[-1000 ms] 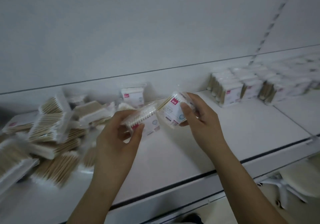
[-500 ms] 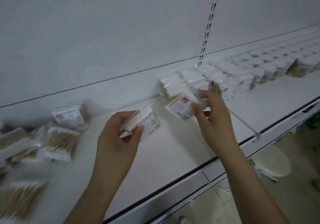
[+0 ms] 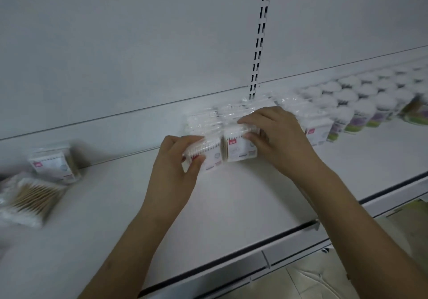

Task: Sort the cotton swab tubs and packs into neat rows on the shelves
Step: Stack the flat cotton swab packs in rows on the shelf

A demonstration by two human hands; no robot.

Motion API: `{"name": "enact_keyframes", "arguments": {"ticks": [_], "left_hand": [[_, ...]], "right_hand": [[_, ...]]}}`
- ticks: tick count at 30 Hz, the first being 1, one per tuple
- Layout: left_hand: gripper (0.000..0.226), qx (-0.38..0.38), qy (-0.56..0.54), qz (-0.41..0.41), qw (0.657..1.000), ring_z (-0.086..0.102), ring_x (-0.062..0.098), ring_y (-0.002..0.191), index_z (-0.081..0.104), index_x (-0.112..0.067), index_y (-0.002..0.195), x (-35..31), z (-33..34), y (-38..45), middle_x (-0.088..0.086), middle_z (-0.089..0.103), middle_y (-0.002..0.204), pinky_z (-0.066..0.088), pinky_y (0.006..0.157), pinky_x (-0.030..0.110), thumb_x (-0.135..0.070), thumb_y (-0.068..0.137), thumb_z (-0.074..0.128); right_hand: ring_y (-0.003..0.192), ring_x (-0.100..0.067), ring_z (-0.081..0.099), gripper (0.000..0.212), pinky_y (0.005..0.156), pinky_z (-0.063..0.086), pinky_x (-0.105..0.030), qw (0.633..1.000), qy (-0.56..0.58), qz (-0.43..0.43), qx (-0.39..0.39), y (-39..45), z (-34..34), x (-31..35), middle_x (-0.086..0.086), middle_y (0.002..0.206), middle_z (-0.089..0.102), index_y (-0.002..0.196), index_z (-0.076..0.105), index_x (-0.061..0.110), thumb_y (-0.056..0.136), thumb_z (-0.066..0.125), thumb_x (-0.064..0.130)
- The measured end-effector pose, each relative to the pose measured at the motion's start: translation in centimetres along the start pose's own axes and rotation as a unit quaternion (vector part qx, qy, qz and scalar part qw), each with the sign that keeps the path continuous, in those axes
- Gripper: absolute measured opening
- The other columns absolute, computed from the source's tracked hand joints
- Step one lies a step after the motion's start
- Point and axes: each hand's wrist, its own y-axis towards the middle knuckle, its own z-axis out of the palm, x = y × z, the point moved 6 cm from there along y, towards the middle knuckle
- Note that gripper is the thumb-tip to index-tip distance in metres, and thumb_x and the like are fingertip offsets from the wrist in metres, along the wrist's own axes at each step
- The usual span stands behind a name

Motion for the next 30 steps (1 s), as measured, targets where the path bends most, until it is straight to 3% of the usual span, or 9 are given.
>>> {"name": "enact_keyframes", "arguments": {"ticks": [4,8,13,16,27,30], "left_hand": [[0.052,-0.052,0.033,-0.008,0.998,0.055,-0.001,0.100,0.053,-0.023,0.129,0.9,1.0,-0.4,-0.009,0.044,0.118,0.048,0.080,0.008,-0.016,0.084,0.077],[0.049,-0.063,0.023,-0.035,0.997,0.060,0.005,0.091,0.050,-0.030,0.121,2.0,0.9,-1.0,-0.007,0.056,0.105,0.048,0.070,0.009,-0.020,0.083,0.079],[0.043,-0.068,0.014,-0.013,0.997,0.062,0.007,0.085,0.052,-0.028,0.116,1.3,1.7,-0.7,-0.004,0.059,0.097,0.046,0.070,0.007,-0.015,0.084,0.078],[0.042,-0.073,0.037,0.011,0.997,0.060,0.009,0.085,0.051,-0.031,0.111,1.0,2.0,-0.5,-0.004,0.058,0.099,0.047,0.072,0.010,-0.015,0.084,0.078],[0.048,-0.066,0.037,0.016,0.997,0.057,0.011,0.087,0.048,-0.025,0.117,1.6,2.4,-0.4,0.000,0.056,0.103,0.044,0.071,0.013,-0.020,0.081,0.080],[0.052,-0.077,0.051,-0.002,0.996,0.057,0.008,0.096,0.047,-0.023,0.126,1.3,1.3,-0.9,-0.004,0.050,0.113,0.048,0.075,0.015,-0.030,0.083,0.076]], "right_hand": [[0.106,-0.018,0.054,0.022,0.091,0.028,-0.028,0.999,0.024,-0.026,0.035,0.4,1.1,-1.7,0.009,0.107,0.065,0.107,0.067,0.022,0.087,0.067,0.030],[0.099,-0.010,0.048,0.027,0.089,0.030,-0.029,0.996,0.056,-0.059,0.030,0.7,0.8,-2.7,0.012,0.102,0.063,0.103,0.070,0.026,0.088,0.057,0.044],[0.096,-0.020,0.058,0.020,0.099,0.038,-0.041,0.995,0.022,-0.090,-0.023,0.3,0.7,-2.8,0.007,0.097,0.067,0.100,0.073,0.023,0.089,0.065,0.039],[0.096,-0.021,0.058,0.018,0.107,0.032,-0.040,0.992,-0.006,-0.109,-0.055,-0.1,0.3,-2.9,0.005,0.096,0.068,0.099,0.074,0.020,0.089,0.068,0.034],[0.101,-0.024,0.060,0.020,0.110,0.031,-0.050,0.995,-0.016,-0.084,-0.045,-0.2,0.0,-2.4,0.005,0.099,0.068,0.100,0.071,0.020,0.088,0.060,0.032],[0.102,-0.024,0.059,0.029,0.106,0.032,-0.043,0.996,-0.003,-0.072,-0.053,0.9,-1.3,-1.2,0.002,0.103,0.068,0.104,0.070,0.020,0.095,0.049,0.039]]}}
